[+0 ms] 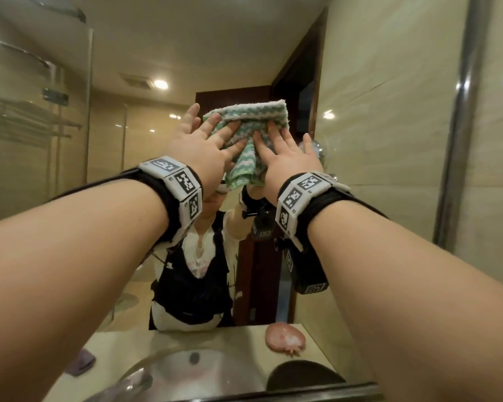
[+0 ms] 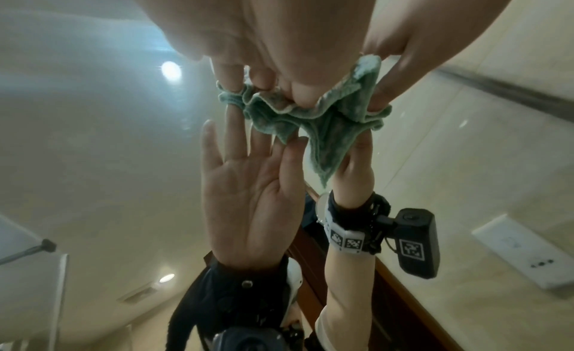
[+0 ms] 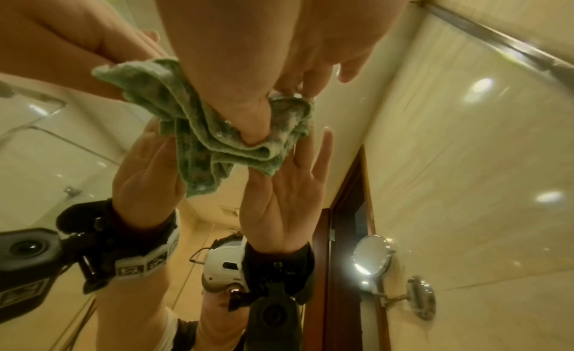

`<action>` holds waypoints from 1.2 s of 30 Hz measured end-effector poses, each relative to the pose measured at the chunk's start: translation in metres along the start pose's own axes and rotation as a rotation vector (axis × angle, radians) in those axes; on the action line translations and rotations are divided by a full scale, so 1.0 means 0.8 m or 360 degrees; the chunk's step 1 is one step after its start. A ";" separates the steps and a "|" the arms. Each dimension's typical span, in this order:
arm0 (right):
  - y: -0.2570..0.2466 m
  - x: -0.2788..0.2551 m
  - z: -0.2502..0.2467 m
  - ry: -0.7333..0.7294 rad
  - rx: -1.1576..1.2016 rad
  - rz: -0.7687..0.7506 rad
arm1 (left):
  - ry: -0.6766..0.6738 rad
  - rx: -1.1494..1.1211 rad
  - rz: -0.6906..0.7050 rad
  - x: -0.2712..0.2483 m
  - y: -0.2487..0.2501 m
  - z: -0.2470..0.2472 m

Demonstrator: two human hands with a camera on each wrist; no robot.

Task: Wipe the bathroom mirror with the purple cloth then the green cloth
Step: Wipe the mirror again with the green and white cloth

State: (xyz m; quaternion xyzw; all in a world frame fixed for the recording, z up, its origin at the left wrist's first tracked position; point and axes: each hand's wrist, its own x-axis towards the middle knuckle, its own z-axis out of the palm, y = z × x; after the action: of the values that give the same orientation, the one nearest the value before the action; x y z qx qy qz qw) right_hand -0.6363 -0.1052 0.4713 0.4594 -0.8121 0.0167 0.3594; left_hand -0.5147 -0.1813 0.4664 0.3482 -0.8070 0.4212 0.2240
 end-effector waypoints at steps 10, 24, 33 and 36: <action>0.115 -0.016 0.014 -0.0097 0.0011 0.0188 | 0.0166 -0.0094 0.0072 0.057 0.105 -0.050; 0.297 -0.042 0.077 -0.0058 -0.0017 0.0517 | 0.0235 -0.0172 0.0262 0.136 0.278 -0.139; 0.354 -0.052 0.095 -0.0137 -0.0097 0.0641 | 0.0358 -0.0214 0.0320 0.169 0.347 -0.162; 0.354 -0.052 0.097 -0.0131 -0.0069 0.0640 | 0.0373 -0.0213 0.0322 0.164 0.346 -0.160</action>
State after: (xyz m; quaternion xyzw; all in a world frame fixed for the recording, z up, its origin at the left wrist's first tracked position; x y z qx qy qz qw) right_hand -0.8819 0.0611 0.4752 0.2806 -0.9016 0.0517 0.3251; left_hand -0.8001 -0.0119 0.4773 0.1980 -0.8325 0.4246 0.2957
